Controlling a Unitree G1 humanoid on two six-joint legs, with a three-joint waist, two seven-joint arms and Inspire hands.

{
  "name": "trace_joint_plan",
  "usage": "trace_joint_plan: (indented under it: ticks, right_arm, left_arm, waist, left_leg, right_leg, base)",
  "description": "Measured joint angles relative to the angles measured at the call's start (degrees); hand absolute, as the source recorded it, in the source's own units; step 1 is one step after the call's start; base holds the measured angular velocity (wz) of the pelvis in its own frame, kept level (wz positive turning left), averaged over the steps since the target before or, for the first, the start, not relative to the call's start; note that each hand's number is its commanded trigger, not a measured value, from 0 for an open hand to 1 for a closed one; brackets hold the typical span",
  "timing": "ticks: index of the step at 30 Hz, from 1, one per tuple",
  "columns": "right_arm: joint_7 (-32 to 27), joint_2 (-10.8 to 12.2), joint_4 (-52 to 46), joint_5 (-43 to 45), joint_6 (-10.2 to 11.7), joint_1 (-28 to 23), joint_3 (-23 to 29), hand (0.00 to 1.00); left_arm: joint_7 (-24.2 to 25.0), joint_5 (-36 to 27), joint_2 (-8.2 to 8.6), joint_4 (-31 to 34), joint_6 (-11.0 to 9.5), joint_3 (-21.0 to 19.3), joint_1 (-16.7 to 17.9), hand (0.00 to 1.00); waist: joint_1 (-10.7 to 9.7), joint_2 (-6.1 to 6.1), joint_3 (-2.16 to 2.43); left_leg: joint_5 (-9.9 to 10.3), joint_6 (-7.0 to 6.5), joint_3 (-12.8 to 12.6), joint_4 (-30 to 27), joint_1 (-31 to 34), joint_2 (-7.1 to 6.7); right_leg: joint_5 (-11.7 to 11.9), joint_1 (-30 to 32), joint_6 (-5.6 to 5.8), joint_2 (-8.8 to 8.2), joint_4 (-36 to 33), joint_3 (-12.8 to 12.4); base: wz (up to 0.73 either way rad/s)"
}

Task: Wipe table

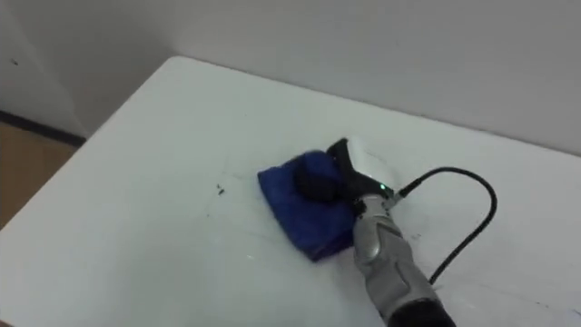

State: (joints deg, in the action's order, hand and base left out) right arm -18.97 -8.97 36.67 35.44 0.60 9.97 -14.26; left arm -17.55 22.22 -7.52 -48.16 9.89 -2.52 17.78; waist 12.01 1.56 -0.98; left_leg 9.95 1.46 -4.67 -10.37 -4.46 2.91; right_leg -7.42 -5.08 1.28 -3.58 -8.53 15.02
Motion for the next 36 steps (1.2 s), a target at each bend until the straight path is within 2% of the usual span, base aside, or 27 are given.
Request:
trace_joint_plan:
  ticks: [1,2,3,4,5,6,7,9,11,13,16,18,21,23,26,27,28,29,30,31,32,33,34,35,36]
  right_arm:
    - [-1.17,-0.02,1.08,0.03,0.92,-1.63,0.99,1.0]
    - [-1.65,-0.05,1.13,-0.1,1.33,-2.86,1.8,1.0]
    - [-3.17,-0.39,1.12,-0.32,2.31,-5.74,3.59,1.0]
    - [-4.14,-0.71,1.15,-0.43,2.91,-7.25,4.71,1.0]
    - [-6.75,-1.79,1.17,-1.11,3.91,-10.35,6.79,1.0]
    - [-9.7,-3.35,1.19,-2.16,4.75,-13.63,8.99,1.0]
    - [-11.19,-4.1,1.18,-2.86,5.0,-15.27,10.16,1.0]
    - [-16.4,-5.73,1.95,-6.27,5.65,-20.49,15.12,1.0]
    - [-18.63,-6.51,3.09,-8.5,6.32,-23.14,18.9,1.0]
    - [-20.79,-7.66,6.3,-11.55,7.66,-25.32,22.5,1.0]
    - [-21.14,-8.84,8.59,-15.94,7.74,-28.33,25.37,1.0]
    - [-21.14,-8.81,10.0,-17.56,7.73,-29.11,27.96,1.0]
    - [-21.07,-9.3,12.63,-18.77,7.49,-29.34,31.41,1.0]
    - [-20.28,-9.64,13.45,-18.9,7.2,-29.3,31.85,1.0]
    - [-19.04,-9.38,12.97,-19.0,3.8,-27.62,31.09,1.0]
    - [-18.71,-9.11,11.86,-19.0,1.06,-25.74,30.63,1.0]
    - [-18.73,-8.2,11.55,-19.18,-1.74,-23.57,29.35,1.0]
    - [-18.64,-7.88,11.12,-19.13,-3.39,-22.27,28.64,1.0]
    - [-18.31,-6.86,9.84,-19.1,-6.69,-20.04,26.43,1.0]
    - [-17.96,-5.58,7.59,-18.78,-9.63,-17.92,22.47,1.0]
    - [-17.2,-4.61,6.49,-17.69,-10.81,-15.93,20.08,1.0]
    - [-14.8,-2.42,5.41,-14.85,-12.16,-9.21,13.44,1.0]
    - [-11.63,-0.95,5.38,-11.68,-11.79,-1.07,6.7,1.0]
    - [-9.96,-0.29,5.4,-10.81,-10.9,2.98,3.54,1.0]
    - [-7.39,-0.09,5.55,-9.67,-8.74,10.05,-1.45,1.0]
  left_arm:
    - [-0.16,0.0,-0.04,0.02,-0.32,-0.05,0.81,0.0]
    - [-0.26,0.0,-0.03,0.04,-0.51,-0.06,1.13,0.0]
    - [-0.42,0.02,0.02,0.07,-0.63,-0.12,2.08,0.0]
    - [-0.43,0.13,0.01,0.07,-0.63,-0.24,2.47,0.0]
    - [-0.44,1.07,0.01,0.01,-0.61,-0.91,3.2,0.0]
    - [-0.46,1.34,-0.01,-0.02,-0.44,-2.08,3.57,0.0]
    - [-0.55,1.82,-0.04,-0.02,-0.34,-2.85,3.68,0.0]
    - [-1.04,2.03,-0.12,-0.03,-0.33,-6.08,3.73,0.0]
    - [-1.02,2.11,-0.54,0.21,-0.43,-7.41,3.68,0.0]
    - [-1.05,2.68,-1.17,1.17,-0.75,-8.4,3.61,0.0]
    - [-1.08,3.37,-1.81,1.84,-2.27,-10.3,2.53,0.0]
    - [-1.82,3.32,-2.3,1.9,-2.71,-10.96,1.97,0.0]
    - [-2.98,3.11,-2.88,1.81,-2.74,-11.22,2.08,0.0]
    - [-3.23,3.0,-2.88,1.87,-2.74,-11.45,2.26,0.0]
    - [-3.23,2.7,-2.72,1.63,-2.77,-11.34,2.26,0.0]
    - [-3.24,2.59,-2.75,0.41,-2.84,-10.9,1.65,0.0]
    - [-3.52,1.96,-2.98,-1.41,-3.03,-10.11,0.62,0.0]
    - [-3.68,1.91,-3.17,-2.5,-3.1,-9.6,-0.04,0.0]
    - [-3.78,1.88,-3.44,-4.85,-3.28,-8.16,-2.09,0.0]
    - [-3.79,1.9,-3.68,-6.8,-3.73,-6.19,-4.31,0.0]
    - [-3.78,1.83,-3.94,-7.77,-4.17,-5.33,-5.35,0.0]
    - [-3.56,1.46,-4.6,-10.38,-5.23,-3.53,-7.56,0.0]
    - [-2.89,0.78,-5.09,-11.5,-5.84,-2.78,-9.69,0.0]
    - [-2.77,0.72,-5.15,-11.41,-6.38,-2.72,-10.74,0.0]
    - [-2.74,0.74,-5.37,-10.67,-7.37,-1.08,-12.11,0.0]
  waist:
    - [-0.74,0.23,0.41]
    - [-1.01,0.23,0.48]
    - [-1.69,0.24,1.01]
    - [-2.41,0.29,1.2]
    - [-3.58,0.25,1.47]
    - [-4.61,0.17,1.53]
    - [-5.03,0.14,1.62]
    - [-7.17,0.15,1.74]
    - [-9.59,0.35,1.9]
    - [-11.95,0.87,2.26]
    - [-12.36,2.14,2.67]
    - [-13.6,2.66,2.7]
    - [-13.81,2.89,2.73]
    - [-13.78,3.08,2.69]
    - [-12.82,3.24,2.56]
    - [-11.59,3.03,2.47]
    - [-9.93,2.8,2.41]
    - [-9.03,2.73,2.29]
    - [-6.79,2.69,2.14]
    - [-3.26,2.66,2.12]
    - [-1.25,2.71,2.08]
    - [1.34,2.78,1.65]
    - [2.94,2.94,0.68]
    - [4.19,3.09,0.21]
    - [6.69,2.99,-0.61]
  left_leg:
    - [0.3,0.03,0.06,0.11,-0.9,-0.12]
    - [0.37,-0.05,-0.01,0.2,-1.43,-0.19]
    - [0.54,-0.17,-0.25,0.42,-2.32,-0.31]
    - [0.68,-0.3,-0.25,0.49,-2.6,-0.43]
    - [0.87,-0.45,-0.39,0.73,-3.28,-0.71]
    - [0.96,-0.74,-0.93,0.76,-3.93,-0.85]
    - [1.0,-0.82,-1.06,0.81,-4.15,-0.95]
    - [1.22,-1.18,-1.69,0.81,-4.76,-1.22]
    - [1.4,-1.46,-1.67,0.62,-4.79,-1.45]
    - [1.83,-1.75,-2.35,0.16,-4.75,-1.5]
    - [2.12,-1.77,-3.54,-0.3,-4.17,-1.29]
    - [2.19,-1.86,-3.94,-0.38,-4.06,-1.25]
    - [2.52,-1.89,-6.15,-0.44,-4.33,-0.55]
    - [3.18,-1.85,-7.02,-0.95,-4.64,-0.05]
    - [4.47,-1.63,-8.37,-2.8,-5.16,0.87]
    - [5.29,-1.69,-9.51,-4.31,-4.95,1.66]
    - [6.3,-1.64,-11.28,-6.26,-4.08,3.06]
    - [6.73,-1.57,-12.07,-7.31,-3.49,3.86]
    - [7.48,-1.19,-13.42,-9.76,-1.9,5.59]
    - [7.89,-0.61,-14.49,-11.46,-0.98,7.04]
    - [7.99,-0.18,-15.17,-12.03,-0.65,7.79]
    - [8.22,0.78,-16.01,-13.59,0.75,9.5]
    - [8.35,1.72,-15.49,-15.35,3.05,11.01]
    - [8.33,1.89,-15.02,-15.91,4.08,11.6]
    - [7.61,3.13,-13.75,-16.51,6.46,12.76]
  right_leg:
    - [-0.64,-0.55,0.18,-0.08,-0.06,-0.57]
    - [-0.84,-1.02,0.3,-0.14,-0.13,-0.71]
    - [-0.96,-1.74,0.47,-0.29,-0.14,-0.74]
    - [-1.0,-2.11,0.54,-0.42,-0.16,-0.69]
    - [-0.97,-2.69,0.73,-0.67,-0.2,-0.77]
    - [-0.91,-3.12,0.96,-0.86,-0.22,-1.08]
    - [-0.9,-3.24,1.07,-0.93,-0.24,-1.35]
    - [-0.77,-3.78,1.41,-1.11,-0.2,-2.2]
    - [-0.67,-3.93,1.65,-1.37,-0.22,-2.23]
    - [-0.59,-3.81,1.88,-1.52,-0.23,-2.75]
    - [-0.09,-2.71,1.9,-1.3,-0.34,-4.01]
    - [0.1,-2.25,1.89,-1.32,-0.81,-4.32]
    - [0.3,-0.97,1.74,-1.09,-2.31,-5.92]
    - [0.44,-0.9,1.59,-0.96,-2.59,-6.13]
    - [0.57,-0.72,1.36,-0.84,-4.35,-3.83]
    - [0.76,-0.02,1.06,-0.88,-5.38,-2.96]
    - [1.04,1.23,0.63,-0.95,-7.22,-1.23]
    - [1.06,2.5,0.6,-0.95,-9.0,-0.41]
    - [-0.05,5.76,0.24,-2.16,-15.48,1.06]
    - [-1.85,7.4,0.8,-4.68,-21.68,1.58]
    - [-2.96,7.81,1.03,-6.17,-23.52,1.72]
    - [-4.35,8.13,1.82,-9.31,-25.29,2.1]
    - [-4.74,7.76,2.52,-12.25,-24.06,2.89]
    - [-4.68,7.44,2.66,-13.45,-22.81,2.81]
    - [-4.3,6.95,3.23,-15.25,-19.02,2.79]
  base:
    - [0.04]
    - [-0.06]
    - [-0.05]
    - [-0.04]
    - [0.0]
    - [-0.08]
    - [-0.16]
    - [-0.18]
    - [-0.03]
    - [-0.1]
    - [-0.23]
    - [-0.13]
    - [-0.35]
    - [-0.32]
    - [-0.33]
    - [-0.56]
    - [-0.69]
    - [-0.73]
    - [-0.69]
    - [-0.7]
    - [-0.75]
    - [-0.57]
    - [-0.38]
    - [0.0]
    - [0.24]
